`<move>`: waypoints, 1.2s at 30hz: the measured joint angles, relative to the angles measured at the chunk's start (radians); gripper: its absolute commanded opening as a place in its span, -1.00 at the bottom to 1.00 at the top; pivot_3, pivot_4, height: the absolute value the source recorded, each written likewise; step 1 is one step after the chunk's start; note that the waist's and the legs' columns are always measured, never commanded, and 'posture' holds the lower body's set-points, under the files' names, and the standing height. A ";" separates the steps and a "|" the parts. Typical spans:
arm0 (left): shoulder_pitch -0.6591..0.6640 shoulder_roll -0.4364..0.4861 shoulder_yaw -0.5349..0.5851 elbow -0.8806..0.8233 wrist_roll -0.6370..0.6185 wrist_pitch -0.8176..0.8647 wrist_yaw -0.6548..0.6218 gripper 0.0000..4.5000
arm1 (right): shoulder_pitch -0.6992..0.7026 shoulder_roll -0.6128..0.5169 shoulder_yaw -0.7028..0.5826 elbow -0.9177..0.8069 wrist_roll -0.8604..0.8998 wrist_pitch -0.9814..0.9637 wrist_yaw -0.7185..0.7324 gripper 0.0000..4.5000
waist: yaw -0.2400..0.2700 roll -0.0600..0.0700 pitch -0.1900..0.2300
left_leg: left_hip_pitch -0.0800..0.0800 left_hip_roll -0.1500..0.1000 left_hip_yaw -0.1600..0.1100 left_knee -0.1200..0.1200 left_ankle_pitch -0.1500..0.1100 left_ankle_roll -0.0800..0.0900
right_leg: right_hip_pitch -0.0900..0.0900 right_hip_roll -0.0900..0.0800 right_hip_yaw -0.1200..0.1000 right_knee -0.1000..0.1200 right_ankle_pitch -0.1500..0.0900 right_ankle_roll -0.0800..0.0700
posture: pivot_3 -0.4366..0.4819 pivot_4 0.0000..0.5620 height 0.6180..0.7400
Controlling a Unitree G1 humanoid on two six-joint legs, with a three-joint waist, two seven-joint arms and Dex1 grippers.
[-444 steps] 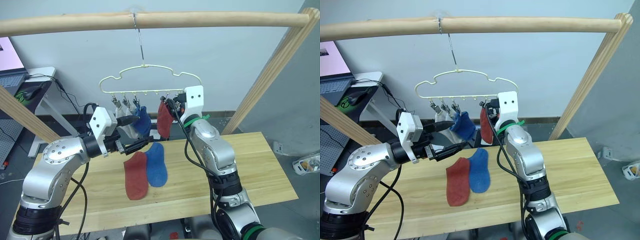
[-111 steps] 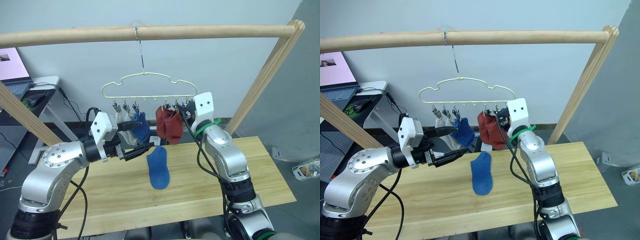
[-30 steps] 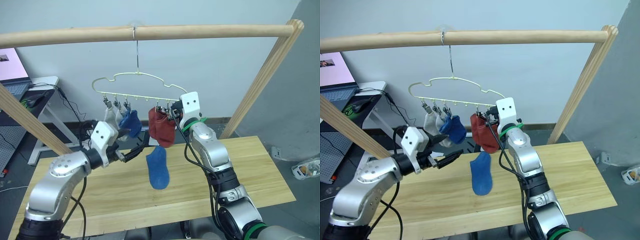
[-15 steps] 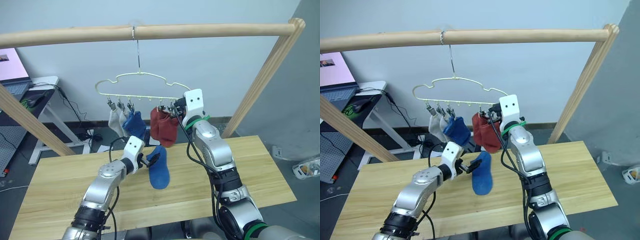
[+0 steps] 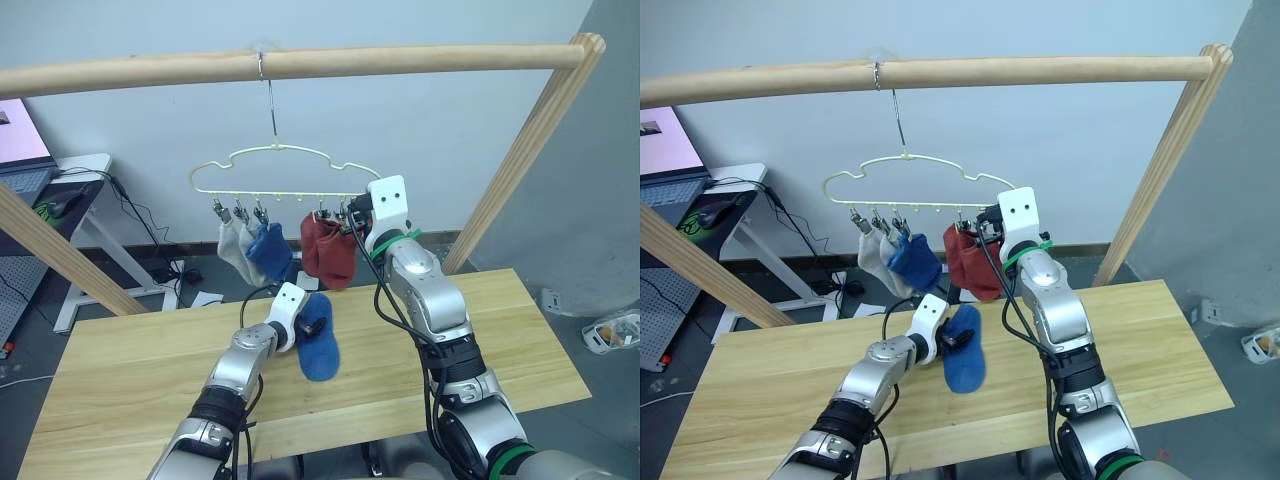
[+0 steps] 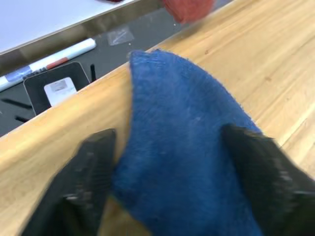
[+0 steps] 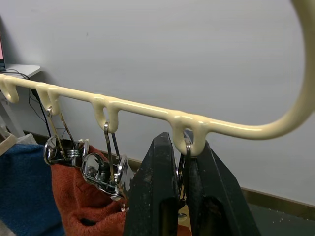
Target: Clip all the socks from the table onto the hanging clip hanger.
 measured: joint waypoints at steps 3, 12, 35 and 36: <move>-0.003 -0.001 -0.006 0.016 0.015 -0.020 -0.013 -0.17 | 0.000 0.000 0.000 -0.003 0.000 0.001 0.000 -1.00 | 0.000 0.000 0.000 | 0.000 0.000 0.000 0.000 0.000 0.000 | 0.000 0.000 0.000 0.000 0.000 0.000 | -0.34 -0.40 1.00; 0.063 0.003 -0.039 -0.046 0.041 -0.132 -0.073 -1.00 | 0.000 -0.001 0.001 -0.011 0.000 0.004 0.000 -1.00 | -0.002 0.001 0.001 | 0.000 0.001 0.000 -0.001 0.000 0.000 | 0.000 0.000 0.000 -0.001 0.000 0.000 | -0.34 -0.43 1.00; -0.056 -0.071 -0.106 -0.198 0.153 -0.457 0.010 -1.00 | 0.000 0.003 -0.035 -0.171 0.075 0.194 0.001 -1.00 | -0.016 0.002 0.002 | -0.001 -0.001 0.001 -0.002 0.000 0.000 | 0.000 0.004 0.001 -0.002 0.000 0.000 | -0.35 -0.49 1.00; -0.060 -0.070 -0.106 -0.192 0.155 -0.460 0.012 -1.00 | 0.000 0.002 -0.034 -0.171 0.076 0.195 0.001 -1.00 | -0.019 0.002 0.002 | -0.001 -0.001 0.001 -0.002 0.000 0.000 | 0.000 0.004 0.001 -0.002 0.000 0.000 | -0.35 -0.49 1.00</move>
